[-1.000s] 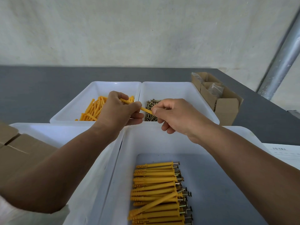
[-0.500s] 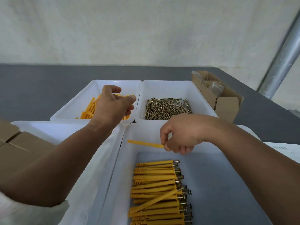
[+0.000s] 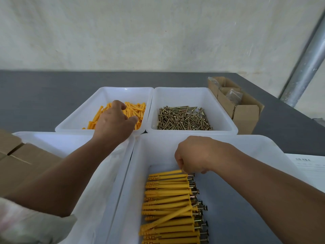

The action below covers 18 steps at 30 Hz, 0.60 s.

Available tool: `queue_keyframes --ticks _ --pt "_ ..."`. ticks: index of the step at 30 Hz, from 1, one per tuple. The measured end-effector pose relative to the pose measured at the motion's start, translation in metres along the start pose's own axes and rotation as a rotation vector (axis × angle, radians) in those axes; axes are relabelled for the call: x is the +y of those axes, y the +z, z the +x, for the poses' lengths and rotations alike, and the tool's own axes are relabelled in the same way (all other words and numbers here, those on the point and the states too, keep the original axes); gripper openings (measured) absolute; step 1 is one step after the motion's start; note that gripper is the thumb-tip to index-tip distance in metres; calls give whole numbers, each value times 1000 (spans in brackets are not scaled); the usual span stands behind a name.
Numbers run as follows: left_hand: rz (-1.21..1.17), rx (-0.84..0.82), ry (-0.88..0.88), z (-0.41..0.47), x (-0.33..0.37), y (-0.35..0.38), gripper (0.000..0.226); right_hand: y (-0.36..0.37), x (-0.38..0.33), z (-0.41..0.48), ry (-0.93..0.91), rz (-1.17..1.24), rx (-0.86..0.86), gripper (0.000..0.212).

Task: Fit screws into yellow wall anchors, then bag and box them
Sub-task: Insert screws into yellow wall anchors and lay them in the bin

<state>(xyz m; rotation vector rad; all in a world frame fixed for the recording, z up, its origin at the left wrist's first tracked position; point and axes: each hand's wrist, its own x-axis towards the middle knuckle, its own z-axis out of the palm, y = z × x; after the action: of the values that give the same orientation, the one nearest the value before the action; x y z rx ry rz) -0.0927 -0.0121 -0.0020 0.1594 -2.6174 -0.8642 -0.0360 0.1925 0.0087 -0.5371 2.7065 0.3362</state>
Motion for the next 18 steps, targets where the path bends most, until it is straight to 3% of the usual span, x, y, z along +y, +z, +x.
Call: queue_keyframes --ticks 6,8,10,14,16,18 --pt "263 -121 84 -1 -2 3 39 -8 3 -5 -6 34 -91 23" --pt "329 -179 99 -2 -2 4 48 -18 10 -9 0 199 -70 25" --pt "364 -227 95 -2 -2 4 53 -28 19 -10 11 397 98 24" --pt "387 -281 110 -1 -2 3 55 -32 39 4 129 553 643 30" --pt "391 -289 111 -2 -2 2 56 -23 50 14 197 523 667 39" --pt "405 -306 123 -2 -2 2 58 -10 58 24 241 515 545 49"
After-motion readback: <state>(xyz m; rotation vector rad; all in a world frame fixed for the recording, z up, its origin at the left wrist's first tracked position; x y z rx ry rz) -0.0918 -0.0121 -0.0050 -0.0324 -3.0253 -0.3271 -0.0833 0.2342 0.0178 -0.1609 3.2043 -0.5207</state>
